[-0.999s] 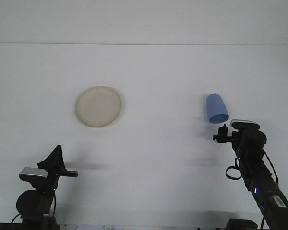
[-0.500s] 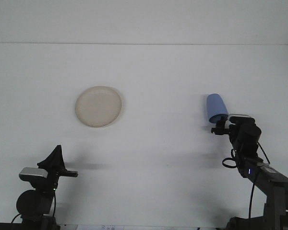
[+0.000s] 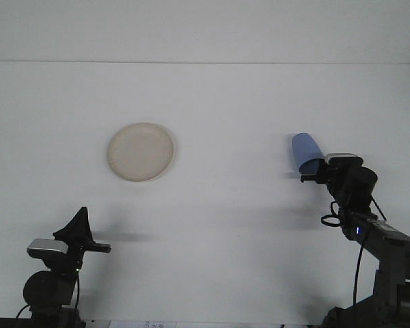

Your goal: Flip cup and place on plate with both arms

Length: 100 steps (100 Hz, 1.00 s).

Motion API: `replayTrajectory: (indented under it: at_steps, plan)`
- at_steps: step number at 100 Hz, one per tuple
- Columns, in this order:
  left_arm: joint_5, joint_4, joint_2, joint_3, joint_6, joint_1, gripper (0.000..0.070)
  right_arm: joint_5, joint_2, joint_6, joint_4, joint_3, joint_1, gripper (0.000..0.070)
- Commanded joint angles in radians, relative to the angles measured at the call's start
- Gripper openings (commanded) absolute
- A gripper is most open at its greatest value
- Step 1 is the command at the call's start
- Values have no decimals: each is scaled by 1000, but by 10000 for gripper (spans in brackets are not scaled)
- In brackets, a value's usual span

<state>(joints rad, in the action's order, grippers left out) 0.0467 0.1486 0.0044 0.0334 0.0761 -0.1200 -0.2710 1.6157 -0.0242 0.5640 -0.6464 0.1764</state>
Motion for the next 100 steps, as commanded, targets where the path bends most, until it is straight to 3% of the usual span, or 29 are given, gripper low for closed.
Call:
replayTrajectory:
  at_steps: [1, 25, 41, 52, 60, 73, 100]
  plan:
    - [-6, 10, -1, -19, -7, 1, 12, -6, -25, -16, -29, -16, -7, 0]
    - [-6, 10, -1, -19, -7, 1, 12, 94, -346, 1, -323, -37, -161, 0]
    - [-6, 10, -1, -19, -7, 1, 12, 121, -500, 23, -750, -232, -328, 0]
    - [-6, 10, -1, -19, -8, 1, 12, 150, -486, 109, -1114, -445, -436, 0]
    - [-6, 10, -1, -19, -8, 1, 12, 200, -443, 131, -1305, -587, -507, 0]
    - [-6, 10, -1, -19, -7, 1, 12, 223, -347, 149, -1533, -771, -594, 0]
    - [-6, 10, -1, -19, -7, 1, 12, 222, -146, 149, -1804, -924, -741, 0]
